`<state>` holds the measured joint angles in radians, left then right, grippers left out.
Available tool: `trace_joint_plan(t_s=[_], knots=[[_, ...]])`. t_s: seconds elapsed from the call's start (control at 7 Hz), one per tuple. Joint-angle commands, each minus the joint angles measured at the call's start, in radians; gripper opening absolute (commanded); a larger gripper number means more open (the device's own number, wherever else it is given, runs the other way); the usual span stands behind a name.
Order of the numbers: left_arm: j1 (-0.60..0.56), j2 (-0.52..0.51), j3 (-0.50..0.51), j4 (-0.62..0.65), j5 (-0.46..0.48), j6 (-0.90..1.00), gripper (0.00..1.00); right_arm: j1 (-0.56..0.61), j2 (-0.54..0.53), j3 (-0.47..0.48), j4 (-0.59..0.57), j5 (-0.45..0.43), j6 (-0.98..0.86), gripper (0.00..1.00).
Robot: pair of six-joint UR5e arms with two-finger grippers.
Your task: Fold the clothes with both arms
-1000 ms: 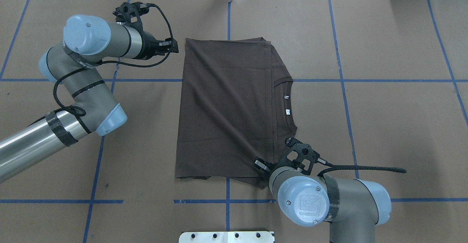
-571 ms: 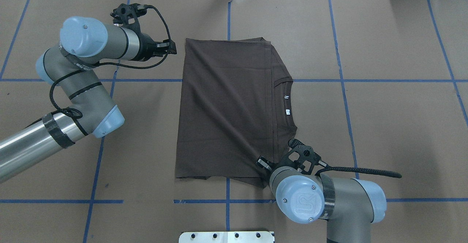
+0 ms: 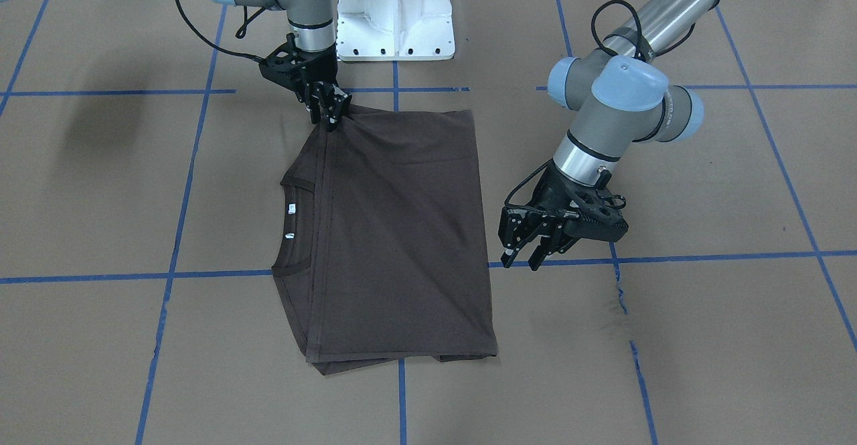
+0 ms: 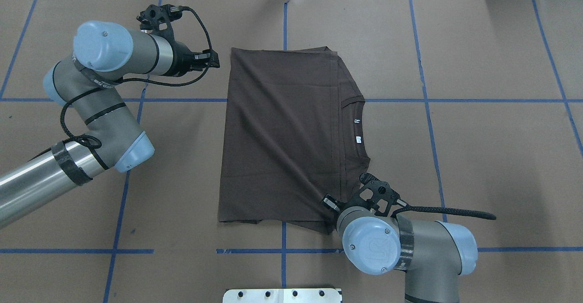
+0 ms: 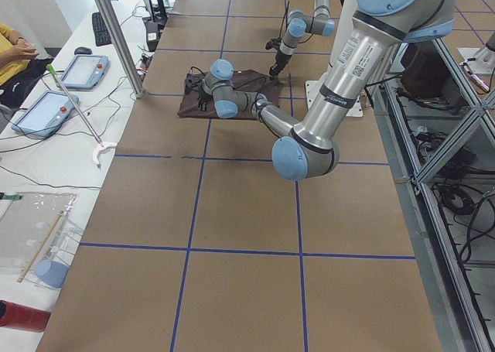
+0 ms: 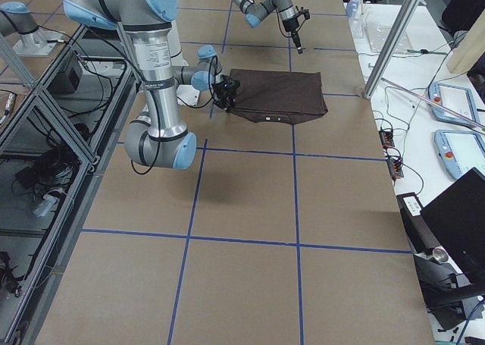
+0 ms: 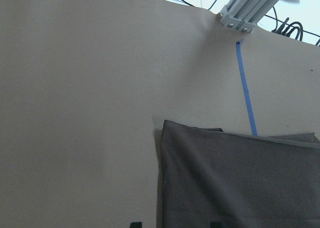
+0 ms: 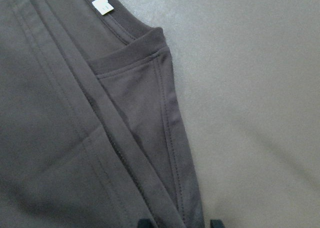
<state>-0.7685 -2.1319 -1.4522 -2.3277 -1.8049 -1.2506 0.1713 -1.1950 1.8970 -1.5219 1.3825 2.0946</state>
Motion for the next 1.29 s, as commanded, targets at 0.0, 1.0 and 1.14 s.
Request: trace_joint_plan(t_s=[0.0, 1.0, 1.14], knots=[[0.0, 0.004, -0.01, 0.001, -0.001, -0.001, 0.55, -0.001, 0.0, -0.006, -0.003, 0.004, -0.001, 0.56], [0.002, 0.043, -0.06, 0.002, -0.001, -0.026, 0.55, -0.004, 0.023, 0.008, -0.015, 0.032, -0.021, 0.0], [0.002, 0.043, -0.069, 0.002, -0.001, -0.038, 0.55, 0.01, 0.018, 0.055, -0.015, 0.045, -0.043, 0.0]])
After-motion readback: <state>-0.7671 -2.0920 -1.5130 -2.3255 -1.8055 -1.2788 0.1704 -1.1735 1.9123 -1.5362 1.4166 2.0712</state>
